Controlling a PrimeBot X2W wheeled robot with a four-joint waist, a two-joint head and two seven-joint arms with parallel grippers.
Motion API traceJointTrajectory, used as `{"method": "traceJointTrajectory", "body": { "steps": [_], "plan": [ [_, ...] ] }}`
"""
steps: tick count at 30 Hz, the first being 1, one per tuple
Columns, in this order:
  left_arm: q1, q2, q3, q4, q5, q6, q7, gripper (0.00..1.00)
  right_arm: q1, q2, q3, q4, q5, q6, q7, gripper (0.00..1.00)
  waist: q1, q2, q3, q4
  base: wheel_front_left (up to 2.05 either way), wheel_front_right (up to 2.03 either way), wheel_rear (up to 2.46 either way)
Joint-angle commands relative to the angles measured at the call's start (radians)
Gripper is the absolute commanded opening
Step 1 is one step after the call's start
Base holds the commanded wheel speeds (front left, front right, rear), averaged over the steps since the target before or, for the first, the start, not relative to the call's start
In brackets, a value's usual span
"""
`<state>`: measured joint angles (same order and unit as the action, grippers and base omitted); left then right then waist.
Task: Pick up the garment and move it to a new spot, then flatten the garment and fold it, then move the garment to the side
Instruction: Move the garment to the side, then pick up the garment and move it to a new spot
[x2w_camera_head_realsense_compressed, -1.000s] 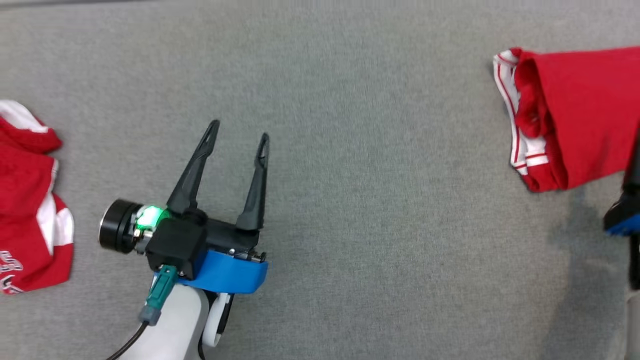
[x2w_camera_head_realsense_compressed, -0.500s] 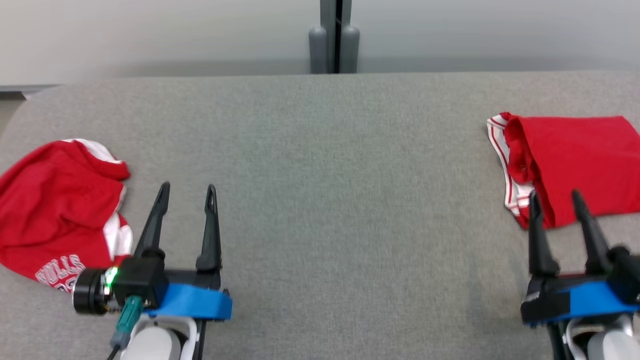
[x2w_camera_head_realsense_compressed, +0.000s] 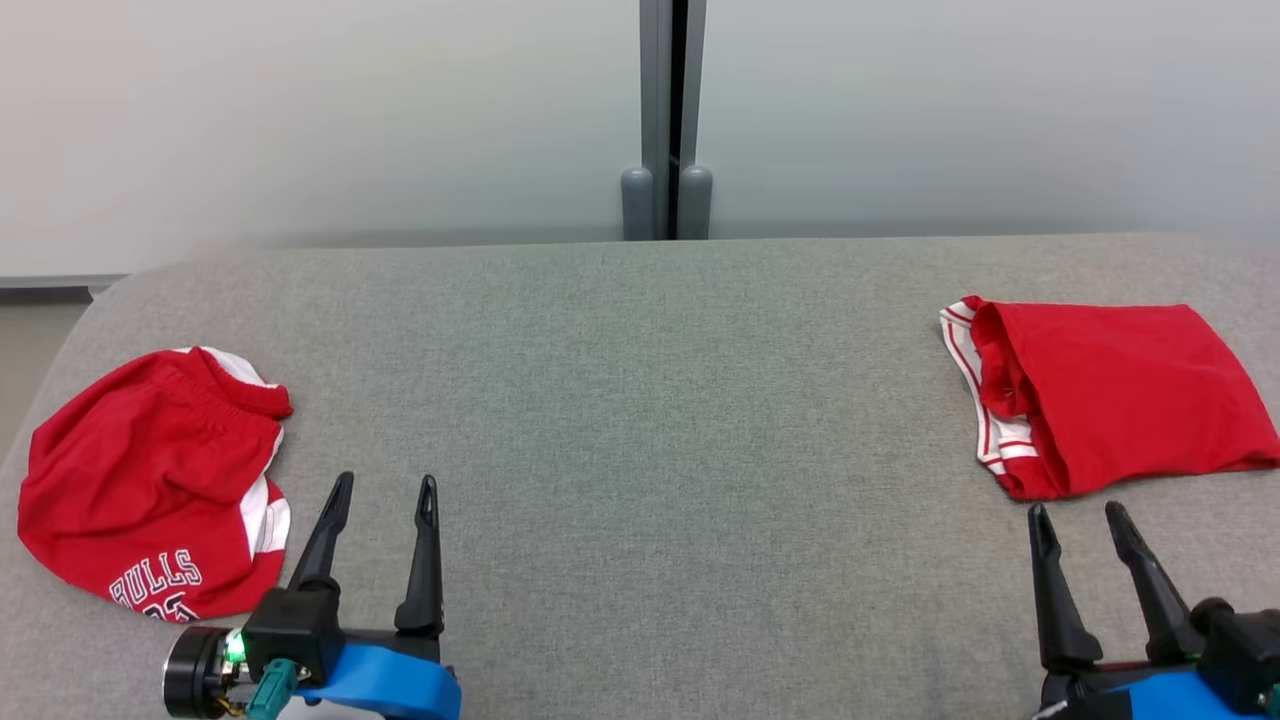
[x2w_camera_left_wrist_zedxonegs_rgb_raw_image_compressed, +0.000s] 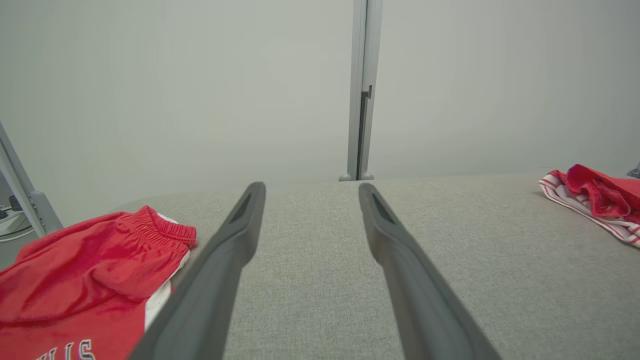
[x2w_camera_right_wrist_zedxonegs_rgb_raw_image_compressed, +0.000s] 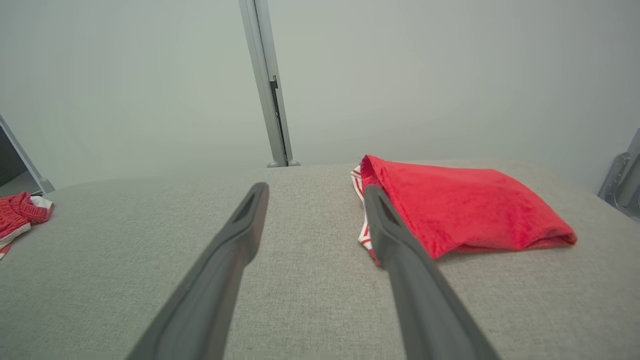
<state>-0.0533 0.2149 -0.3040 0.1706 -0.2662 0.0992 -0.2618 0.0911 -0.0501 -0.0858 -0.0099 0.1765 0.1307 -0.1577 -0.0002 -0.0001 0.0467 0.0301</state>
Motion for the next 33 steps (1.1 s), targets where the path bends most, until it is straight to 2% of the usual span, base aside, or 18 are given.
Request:
{"method": "traceJointTrajectory", "body": {
  "steps": [1,22,28,33],
  "plan": [
    [0.011,0.005,-0.002,0.008,-0.006,0.000,-0.002,1.00,0.028,-0.001,-0.001,-0.010,0.004,0.000,0.005,1.00,0.0002,0.0001,-0.011,-0.008,0.00,0.00,0.00],
    [0.002,0.014,-0.008,0.039,-0.026,0.015,0.010,1.00,0.052,-0.001,-0.003,-0.016,0.011,0.000,-0.008,1.00,0.0002,0.0001,-0.002,-0.010,0.00,0.00,0.00],
    [-0.022,0.007,-0.008,0.037,-0.026,0.019,0.007,1.00,0.043,-0.001,-0.009,-0.025,0.003,0.000,-0.010,1.00,0.0002,0.0001,0.019,0.036,0.00,0.00,0.00],
    [-0.054,-0.005,-0.005,0.041,-0.018,0.024,0.003,1.00,0.020,-0.001,-0.007,-0.050,-0.008,0.000,-0.003,1.00,0.0002,0.0001,0.041,0.133,0.00,0.00,0.00]
  ]
}}
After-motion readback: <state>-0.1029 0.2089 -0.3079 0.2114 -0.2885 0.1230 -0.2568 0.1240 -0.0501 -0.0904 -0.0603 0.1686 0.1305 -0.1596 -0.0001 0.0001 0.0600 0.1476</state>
